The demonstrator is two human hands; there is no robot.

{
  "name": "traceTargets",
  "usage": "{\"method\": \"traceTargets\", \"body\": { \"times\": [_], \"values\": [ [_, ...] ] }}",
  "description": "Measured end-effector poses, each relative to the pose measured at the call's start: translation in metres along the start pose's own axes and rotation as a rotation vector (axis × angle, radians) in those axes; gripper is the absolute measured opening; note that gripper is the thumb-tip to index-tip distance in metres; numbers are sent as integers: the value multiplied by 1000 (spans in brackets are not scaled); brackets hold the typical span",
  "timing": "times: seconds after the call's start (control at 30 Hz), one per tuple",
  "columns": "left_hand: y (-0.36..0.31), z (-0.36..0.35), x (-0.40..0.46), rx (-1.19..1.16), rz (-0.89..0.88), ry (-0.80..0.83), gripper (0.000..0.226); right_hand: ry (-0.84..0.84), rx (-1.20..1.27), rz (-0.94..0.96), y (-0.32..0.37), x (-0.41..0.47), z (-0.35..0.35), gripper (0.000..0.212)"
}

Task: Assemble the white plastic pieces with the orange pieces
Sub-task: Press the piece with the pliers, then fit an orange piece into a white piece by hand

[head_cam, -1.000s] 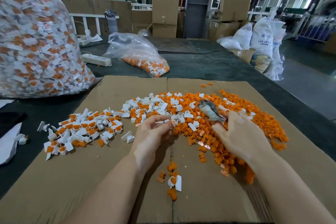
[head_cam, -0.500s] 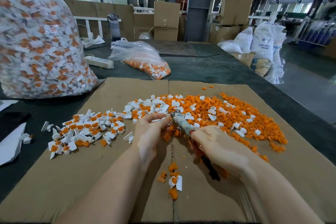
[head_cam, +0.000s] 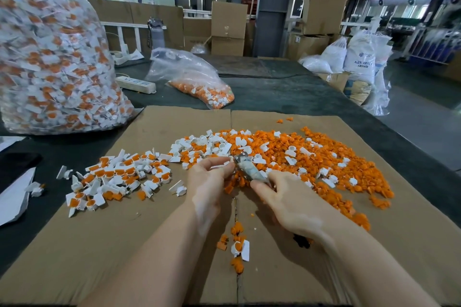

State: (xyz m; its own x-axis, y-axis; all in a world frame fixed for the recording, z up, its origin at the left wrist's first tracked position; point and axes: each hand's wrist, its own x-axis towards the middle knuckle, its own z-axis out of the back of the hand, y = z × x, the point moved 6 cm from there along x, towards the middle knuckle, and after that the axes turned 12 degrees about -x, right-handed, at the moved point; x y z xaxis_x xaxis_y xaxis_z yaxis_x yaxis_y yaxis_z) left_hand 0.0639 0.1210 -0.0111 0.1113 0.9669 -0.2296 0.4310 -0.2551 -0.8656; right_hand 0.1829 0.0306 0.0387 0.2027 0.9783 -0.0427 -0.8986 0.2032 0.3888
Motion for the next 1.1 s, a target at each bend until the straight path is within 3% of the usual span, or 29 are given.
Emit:
{"method": "traceTargets", "body": {
  "times": [0.27,0.6,0.73,0.9,1.0,1.1],
  "values": [
    [-6,-1,-2,-11,-8,16,10,134,172,-16,-3,-5,2,41],
    [-5,-1,-10,-8,-28,3,10,-36,45,18,-6,-3,-3,32],
    [-6,4,-12,-15,-39,45,14,-213,-19,-6,-21,-2,5,33],
    [-11,4,-18,548,-379,178,25,-423,-360,-195,-59,8,21,44],
    [-8,2,-19,605,-428,200,23,-399,-526,-251,-76,17,18,48],
    [-7,7,-16,561,-418,169,15,-384,-543,-288,-88,20,17,53]
  ]
}}
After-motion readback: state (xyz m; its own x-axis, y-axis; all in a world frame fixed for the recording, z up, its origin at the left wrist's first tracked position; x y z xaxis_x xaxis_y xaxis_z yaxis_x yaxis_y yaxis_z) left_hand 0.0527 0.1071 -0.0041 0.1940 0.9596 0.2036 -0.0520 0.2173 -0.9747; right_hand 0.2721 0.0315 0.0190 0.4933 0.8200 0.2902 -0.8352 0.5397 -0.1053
